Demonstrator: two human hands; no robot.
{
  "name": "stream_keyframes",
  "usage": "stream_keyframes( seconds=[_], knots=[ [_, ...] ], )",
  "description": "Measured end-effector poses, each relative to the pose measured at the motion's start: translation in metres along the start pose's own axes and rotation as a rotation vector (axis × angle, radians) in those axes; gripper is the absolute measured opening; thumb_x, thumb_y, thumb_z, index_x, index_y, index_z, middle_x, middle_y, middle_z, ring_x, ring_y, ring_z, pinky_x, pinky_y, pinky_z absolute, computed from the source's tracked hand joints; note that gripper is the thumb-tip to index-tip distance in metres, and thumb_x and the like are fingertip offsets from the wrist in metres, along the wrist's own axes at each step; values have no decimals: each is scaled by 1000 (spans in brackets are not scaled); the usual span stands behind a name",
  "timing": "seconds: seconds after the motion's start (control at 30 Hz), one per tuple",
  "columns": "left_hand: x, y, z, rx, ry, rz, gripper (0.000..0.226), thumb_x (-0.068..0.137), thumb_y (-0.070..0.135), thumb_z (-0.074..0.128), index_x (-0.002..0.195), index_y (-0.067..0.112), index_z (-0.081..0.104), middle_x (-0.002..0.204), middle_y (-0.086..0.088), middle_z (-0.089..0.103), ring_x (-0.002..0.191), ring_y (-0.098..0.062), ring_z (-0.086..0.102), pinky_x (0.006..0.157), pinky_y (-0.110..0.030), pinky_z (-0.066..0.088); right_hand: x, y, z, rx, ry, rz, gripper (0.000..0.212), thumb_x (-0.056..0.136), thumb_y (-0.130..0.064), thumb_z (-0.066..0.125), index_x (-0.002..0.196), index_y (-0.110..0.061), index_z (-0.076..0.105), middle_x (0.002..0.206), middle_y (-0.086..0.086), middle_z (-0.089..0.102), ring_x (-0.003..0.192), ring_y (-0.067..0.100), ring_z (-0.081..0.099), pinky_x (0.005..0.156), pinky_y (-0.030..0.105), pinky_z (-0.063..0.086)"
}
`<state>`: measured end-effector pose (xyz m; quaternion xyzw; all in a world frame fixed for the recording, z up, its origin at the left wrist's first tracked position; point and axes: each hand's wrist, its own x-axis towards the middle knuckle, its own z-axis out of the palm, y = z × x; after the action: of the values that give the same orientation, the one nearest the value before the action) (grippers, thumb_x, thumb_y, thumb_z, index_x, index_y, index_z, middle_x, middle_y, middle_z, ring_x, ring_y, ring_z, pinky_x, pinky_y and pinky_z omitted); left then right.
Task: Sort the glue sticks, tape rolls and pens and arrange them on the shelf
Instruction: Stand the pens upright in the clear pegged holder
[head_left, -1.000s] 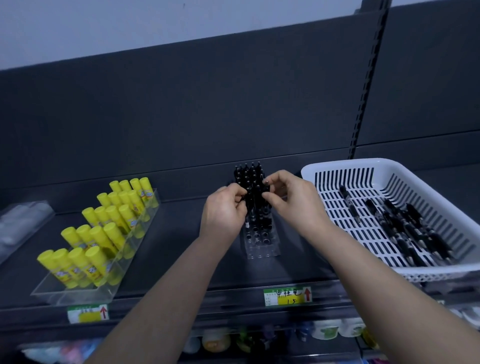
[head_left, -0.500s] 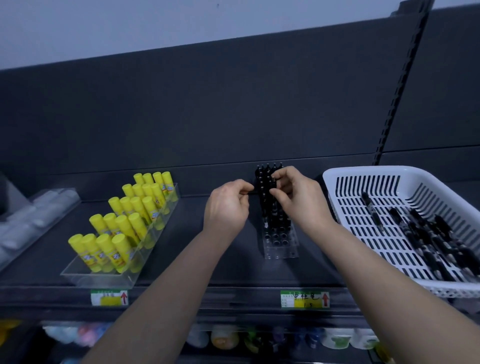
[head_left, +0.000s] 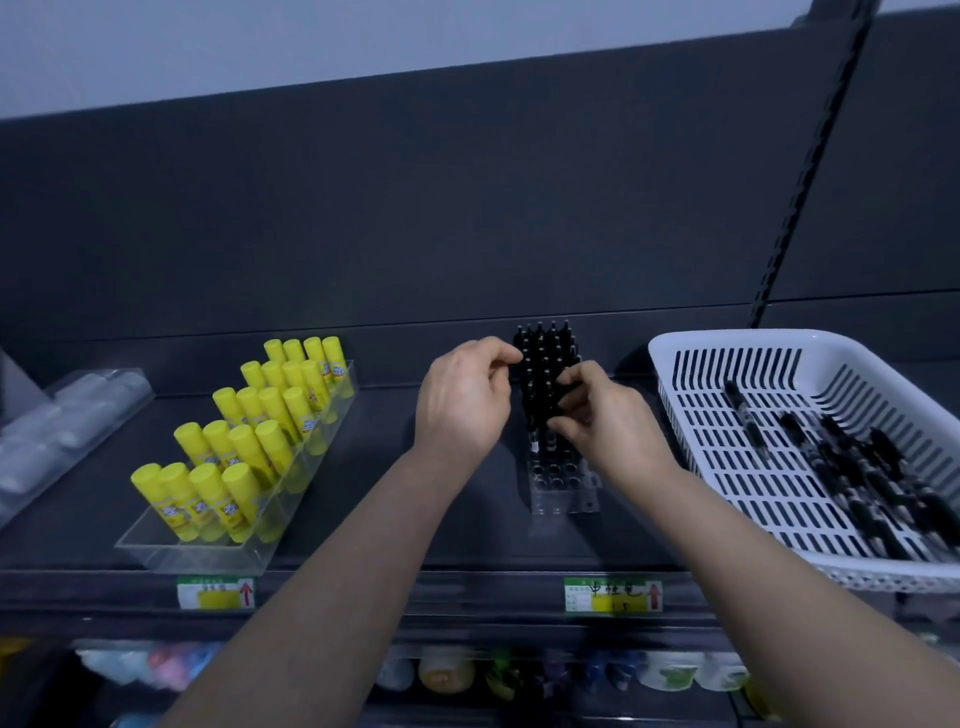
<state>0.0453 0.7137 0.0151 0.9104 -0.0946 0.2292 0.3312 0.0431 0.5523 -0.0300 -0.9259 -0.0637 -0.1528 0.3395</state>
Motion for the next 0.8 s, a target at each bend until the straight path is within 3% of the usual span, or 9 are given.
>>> stream_keyframes(
  seconds=[0.1,0.23,0.43,0.57,0.7,0.8],
  knots=[
    [5,18,9,-42,-16,26,26,92,8,54,104,23,71,90,12,65,78,-6,57,77,-18,47,0,5,-21,-80,43,-33,31,81,-24,73,106,-26,55,94,-11,67,86,13,63,76,31,50],
    [12,52,40,-72,-79,81,25,92,8,54,105,21,70,102,7,70,93,-11,63,88,-27,50,-6,34,-57,-304,64,-14,18,86,-22,62,103,-28,62,102,-6,67,97,20,62,75,33,49],
    [16,107,113,-5,-252,133,28,93,10,48,108,21,69,104,4,70,96,-14,64,84,-29,53,-33,115,-120,-466,39,150,19,88,-22,57,103,-32,65,107,-8,67,99,18,62,71,30,46],
    [25,140,171,108,-461,161,33,91,3,44,109,16,67,108,-2,67,99,-20,61,75,-27,49,-45,161,-163,-531,-8,282,24,87,-20,54,104,-33,65,104,-4,69,99,22,62,66,28,40],
    [36,160,225,239,-605,81,13,87,3,52,82,12,60,88,-3,58,84,-24,62,71,-37,56,-46,192,-191,-491,-40,334,26,85,-17,57,103,-33,65,104,-2,68,98,25,61,69,30,41],
    [44,164,258,316,-609,35,28,88,6,57,63,11,46,66,-3,49,56,-17,48,45,-29,37,-45,203,-197,-430,-31,314,26,84,-17,58,103,-33,66,102,-5,69,99,21,61,72,29,42]
  ],
)
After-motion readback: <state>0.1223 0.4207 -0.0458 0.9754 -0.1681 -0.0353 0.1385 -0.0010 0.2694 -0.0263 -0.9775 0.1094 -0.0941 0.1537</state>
